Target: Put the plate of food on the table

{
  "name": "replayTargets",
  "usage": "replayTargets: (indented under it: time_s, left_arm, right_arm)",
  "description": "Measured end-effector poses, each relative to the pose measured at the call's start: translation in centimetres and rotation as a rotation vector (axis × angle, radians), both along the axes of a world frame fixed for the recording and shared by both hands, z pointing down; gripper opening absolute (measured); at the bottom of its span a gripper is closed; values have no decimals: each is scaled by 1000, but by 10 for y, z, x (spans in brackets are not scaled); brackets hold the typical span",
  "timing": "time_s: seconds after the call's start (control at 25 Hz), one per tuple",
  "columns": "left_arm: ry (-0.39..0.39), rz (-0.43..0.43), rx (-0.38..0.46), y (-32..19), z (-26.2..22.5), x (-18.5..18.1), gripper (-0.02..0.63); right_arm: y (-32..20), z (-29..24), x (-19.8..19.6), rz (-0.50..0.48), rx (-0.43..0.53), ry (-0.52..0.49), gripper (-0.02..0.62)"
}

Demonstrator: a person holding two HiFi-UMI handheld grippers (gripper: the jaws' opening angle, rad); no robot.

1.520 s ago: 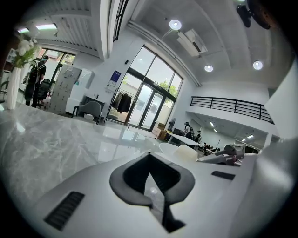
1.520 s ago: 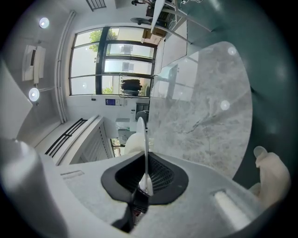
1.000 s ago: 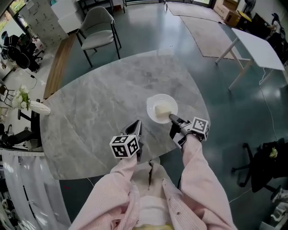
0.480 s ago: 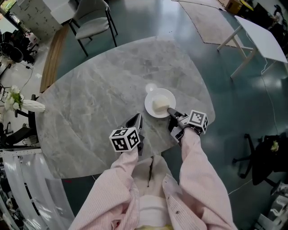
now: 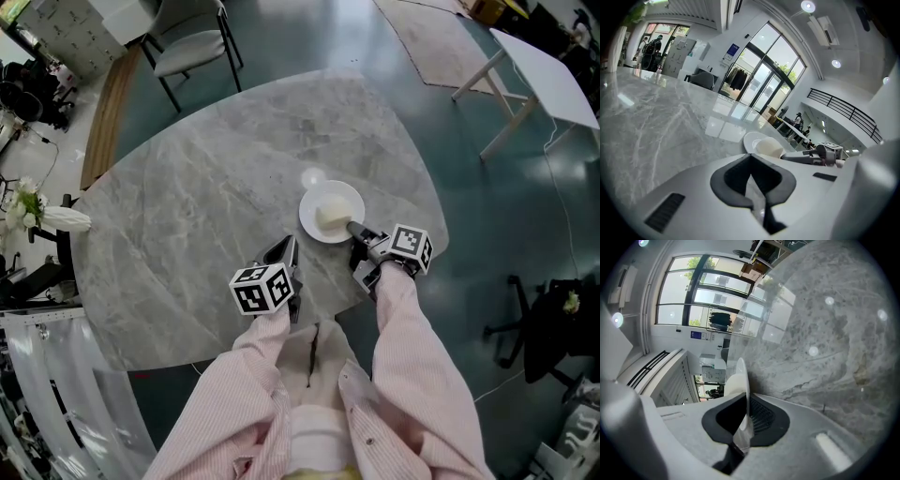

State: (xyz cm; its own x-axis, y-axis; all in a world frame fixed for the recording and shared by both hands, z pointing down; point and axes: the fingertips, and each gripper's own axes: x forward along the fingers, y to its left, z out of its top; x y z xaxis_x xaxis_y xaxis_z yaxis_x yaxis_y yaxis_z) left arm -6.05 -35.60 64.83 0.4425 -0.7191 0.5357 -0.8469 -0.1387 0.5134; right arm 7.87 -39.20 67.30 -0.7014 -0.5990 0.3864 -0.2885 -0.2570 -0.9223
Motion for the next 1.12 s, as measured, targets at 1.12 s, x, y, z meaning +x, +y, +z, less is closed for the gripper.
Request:
replayTargets:
  time_s: [1.12]
  left_arm:
    - [33, -24, -7, 2, -1, 9, -9]
  right_arm:
    - [2, 5, 7, -202, 107, 597, 100]
